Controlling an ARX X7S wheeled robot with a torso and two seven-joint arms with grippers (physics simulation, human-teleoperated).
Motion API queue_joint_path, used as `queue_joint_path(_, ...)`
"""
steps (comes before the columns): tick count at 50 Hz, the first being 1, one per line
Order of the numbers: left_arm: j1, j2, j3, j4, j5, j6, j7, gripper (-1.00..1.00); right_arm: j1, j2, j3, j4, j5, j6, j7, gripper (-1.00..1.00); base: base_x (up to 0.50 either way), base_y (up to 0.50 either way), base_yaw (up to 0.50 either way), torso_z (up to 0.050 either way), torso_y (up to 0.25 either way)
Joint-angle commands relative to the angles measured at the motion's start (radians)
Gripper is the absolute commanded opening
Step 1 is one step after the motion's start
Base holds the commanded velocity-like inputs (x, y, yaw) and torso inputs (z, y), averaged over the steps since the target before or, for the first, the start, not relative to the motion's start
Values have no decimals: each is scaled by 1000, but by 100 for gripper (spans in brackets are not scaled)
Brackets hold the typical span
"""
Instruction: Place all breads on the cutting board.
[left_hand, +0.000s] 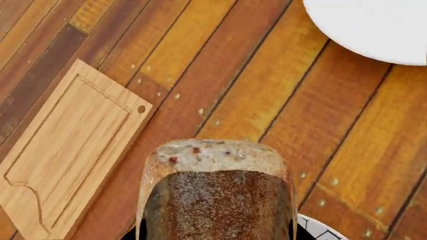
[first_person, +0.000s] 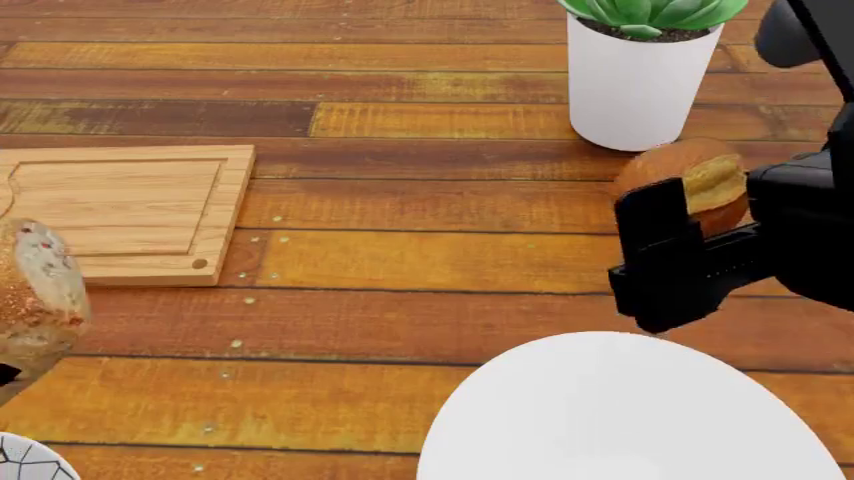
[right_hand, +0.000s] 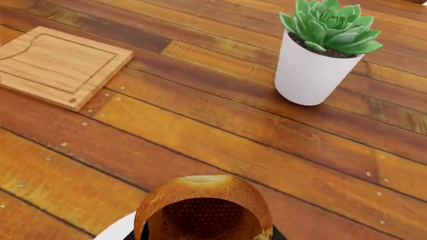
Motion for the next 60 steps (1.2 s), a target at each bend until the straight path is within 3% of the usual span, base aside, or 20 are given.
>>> queue_joint_path(1,26,60,-151,-202,-65,103,-282,-100,29,-10,46,-22,-56,-69,22,-100,0,0,0,0,0)
queue_joint_path(7,43,93,-217,-269,-153,117,-413,-100,27,-17,68,-24,-17,-117,59,-100,0,0,0,0,0)
queue_joint_path(9,52,119,-263,-344,-237,126,-519,-100,26,-27,66,-26,-21,-120,64,-100,0,-1,0,0,0)
queue_joint_path(16,45,153,-302,-427,-281,149,-600,-100,18,-33,97,-20,-82,-196,47,-100,0,0,0,0,0)
queue_joint_path(40,47,182,-335,-503,-268,205,-692,-100,11,-46,100,-9,-123,-227,45,-100,5,460,0,0,0)
queue_joint_path(60,53,203,-335,-520,-234,234,-700,-100,-14,-49,101,-2,-138,-253,38,-100,8,471,0,0,0)
